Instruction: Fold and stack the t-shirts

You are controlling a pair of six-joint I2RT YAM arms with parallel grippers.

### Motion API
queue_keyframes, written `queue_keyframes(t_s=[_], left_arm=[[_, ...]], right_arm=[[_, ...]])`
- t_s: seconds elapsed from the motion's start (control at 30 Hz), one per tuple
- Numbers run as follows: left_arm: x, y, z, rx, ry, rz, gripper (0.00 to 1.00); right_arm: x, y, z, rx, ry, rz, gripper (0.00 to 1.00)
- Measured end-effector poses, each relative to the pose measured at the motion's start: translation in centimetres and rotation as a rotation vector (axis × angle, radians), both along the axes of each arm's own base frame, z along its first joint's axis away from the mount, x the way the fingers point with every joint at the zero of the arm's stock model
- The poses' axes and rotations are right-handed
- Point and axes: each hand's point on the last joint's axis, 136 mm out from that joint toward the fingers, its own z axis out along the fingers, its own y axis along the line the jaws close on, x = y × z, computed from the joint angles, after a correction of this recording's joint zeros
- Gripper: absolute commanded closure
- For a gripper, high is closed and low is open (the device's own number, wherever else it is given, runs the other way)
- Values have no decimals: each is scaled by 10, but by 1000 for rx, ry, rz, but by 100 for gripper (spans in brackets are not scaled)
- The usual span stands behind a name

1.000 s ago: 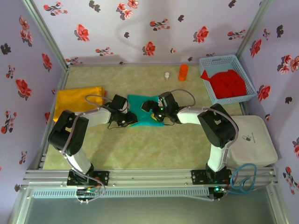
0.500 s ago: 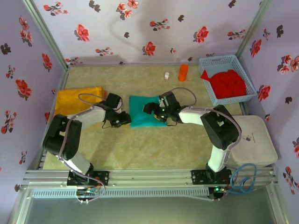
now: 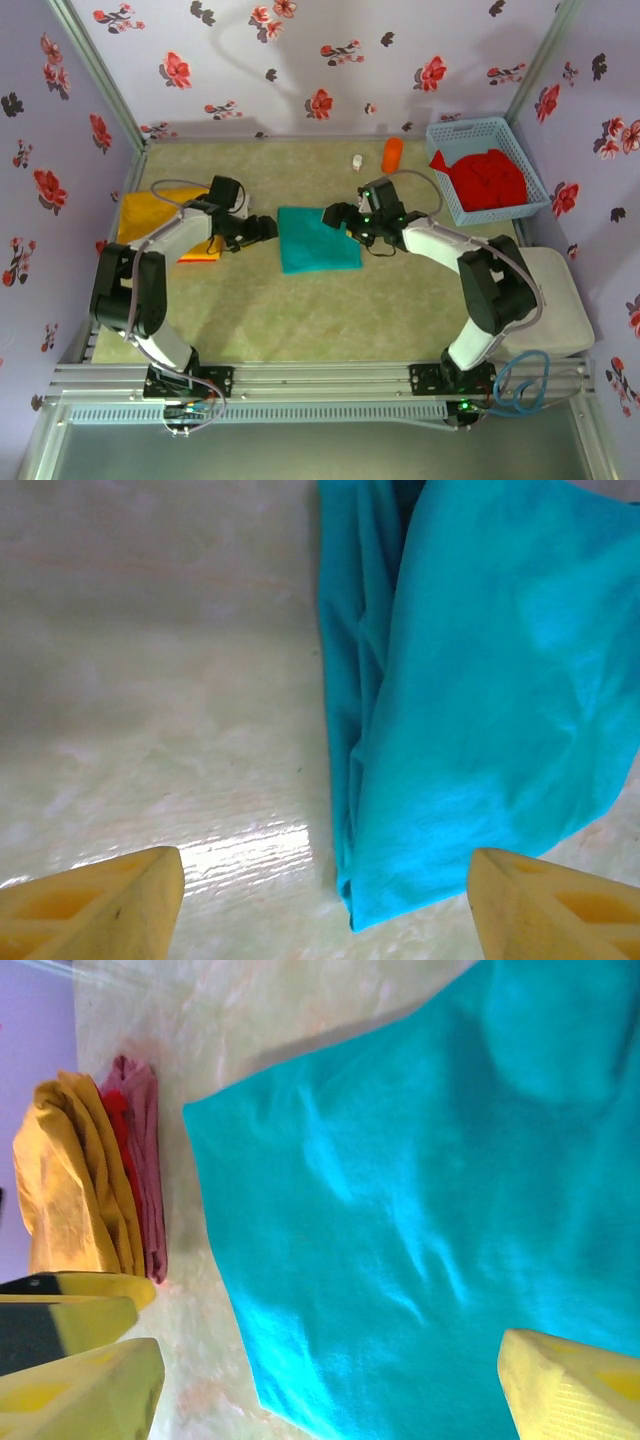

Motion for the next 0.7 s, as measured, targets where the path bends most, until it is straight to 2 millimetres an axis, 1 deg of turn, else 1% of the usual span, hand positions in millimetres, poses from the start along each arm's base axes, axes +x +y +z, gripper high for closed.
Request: queue_keyframes(t_s=[0.17,0.27,0.43,0.5,0.6,0.7], left_arm=[[6,-9,-24,-3,54,-26,27],[14,-15,-29,-3,58,-39,29],[31,-31,-30,-12,45,-63,34],[34,-37,-32,-12,47,-73,36],[35,-44,-37,-6,64,-83,38],[30,-48,-43,3,88,-92,40]], right_arm=[[7,-21,14,-26,-36,-57,13],[7,-28,16,-30,-43,-74,13],[0,-36,5,-50,-21,-86,13],[-3,-38,0,-57,-10,-87,13],[-6,-40,-6,-66,4,-90,13],[-6,-42,-8,-69,10,-94,14]])
